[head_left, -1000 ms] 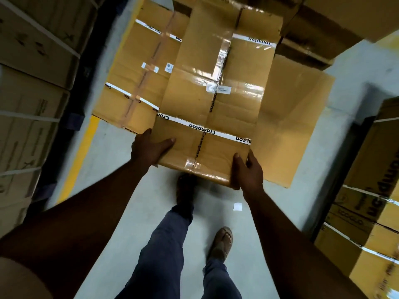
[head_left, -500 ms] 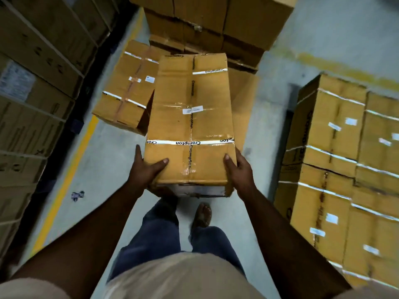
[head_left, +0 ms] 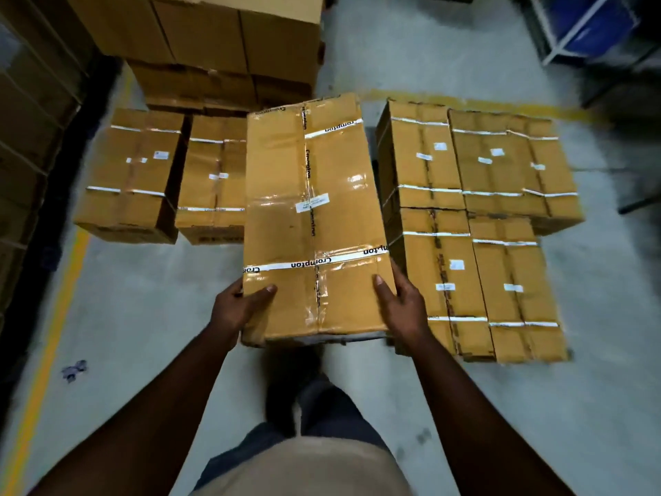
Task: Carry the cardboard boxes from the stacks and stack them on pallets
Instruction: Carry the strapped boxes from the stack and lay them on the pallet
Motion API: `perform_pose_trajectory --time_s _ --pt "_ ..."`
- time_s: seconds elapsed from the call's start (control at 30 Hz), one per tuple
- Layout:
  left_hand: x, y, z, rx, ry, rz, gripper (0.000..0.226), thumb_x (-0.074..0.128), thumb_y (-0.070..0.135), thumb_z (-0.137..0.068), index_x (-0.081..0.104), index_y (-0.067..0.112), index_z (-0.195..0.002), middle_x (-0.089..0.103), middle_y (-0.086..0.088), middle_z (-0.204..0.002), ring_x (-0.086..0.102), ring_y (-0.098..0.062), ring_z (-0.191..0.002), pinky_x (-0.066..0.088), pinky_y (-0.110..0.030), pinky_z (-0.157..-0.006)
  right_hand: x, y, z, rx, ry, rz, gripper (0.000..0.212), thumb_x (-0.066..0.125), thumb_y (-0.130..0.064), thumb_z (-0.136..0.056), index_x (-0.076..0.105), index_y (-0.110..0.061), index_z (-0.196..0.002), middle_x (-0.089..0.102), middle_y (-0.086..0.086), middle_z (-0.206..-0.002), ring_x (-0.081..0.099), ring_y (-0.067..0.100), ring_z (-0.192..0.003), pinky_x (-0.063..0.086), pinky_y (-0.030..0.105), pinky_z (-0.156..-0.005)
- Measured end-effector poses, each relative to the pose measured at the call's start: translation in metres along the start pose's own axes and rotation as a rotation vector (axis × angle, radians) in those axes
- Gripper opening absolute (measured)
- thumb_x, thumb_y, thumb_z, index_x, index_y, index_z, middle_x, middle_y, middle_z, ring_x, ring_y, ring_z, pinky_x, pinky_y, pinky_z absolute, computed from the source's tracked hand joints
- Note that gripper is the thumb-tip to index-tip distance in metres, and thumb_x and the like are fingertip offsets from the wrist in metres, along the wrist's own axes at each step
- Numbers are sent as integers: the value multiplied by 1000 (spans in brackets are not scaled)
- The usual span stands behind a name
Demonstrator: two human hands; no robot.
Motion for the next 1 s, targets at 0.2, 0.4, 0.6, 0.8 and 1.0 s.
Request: perform_pose_trajectory --time_s 0.2,0.4,0.6,0.8,1.0 --pt "70 -36 69 -6 -140 -64 52 90 38 -75 69 27 -120 72 0 -114 69 -20 -98 58 -41 -83 -85 55 84 75 133 -9 56 61 -43 -103 44 -35 -156 68 -2 -136 65 19 -120 55 33 -95" --pt "197 -65 119 47 -247 -165 74 93 47 -69 66 21 -132 71 0 -122 71 -23 -103 61 -45 -91 -203 155 127 148 213 -74 55 65 -45 -100 52 -32 -152 61 -10 -145 57 15 -133 46 42 -115" --pt "372 -103 190 82 -280 -181 49 91 43 -75 73 28 -117 75 10 -105 74 -13 -92 63 -38 -84 -371 239 153 177 275 25 56 63 -46 -101 52 -27 -153 59 -3 -148 55 16 -134 42 33 -113" --pt "504 -109 229 57 -309 -166 47 90 41 -77 70 28 -117 73 7 -108 71 -14 -95 60 -39 -88 -498 289 142 178 262 59 53 59 -51 -102 52 -33 -151 63 0 -144 60 21 -129 49 41 -110" --pt "633 -103 230 51 -307 -177 41 88 37 -81 68 28 -115 72 5 -114 70 -17 -100 58 -43 -97 -607 336 96 182 253 60 47 57 -52 -102 56 -39 -146 69 -5 -132 65 21 -118 53 40 -101"
Point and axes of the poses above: each hand's wrist, its own z-axis away from the middle knuckle, its own x-axis out of the palm, y = z × x, the point moved 5 cm from there along -z, towards the middle knuckle
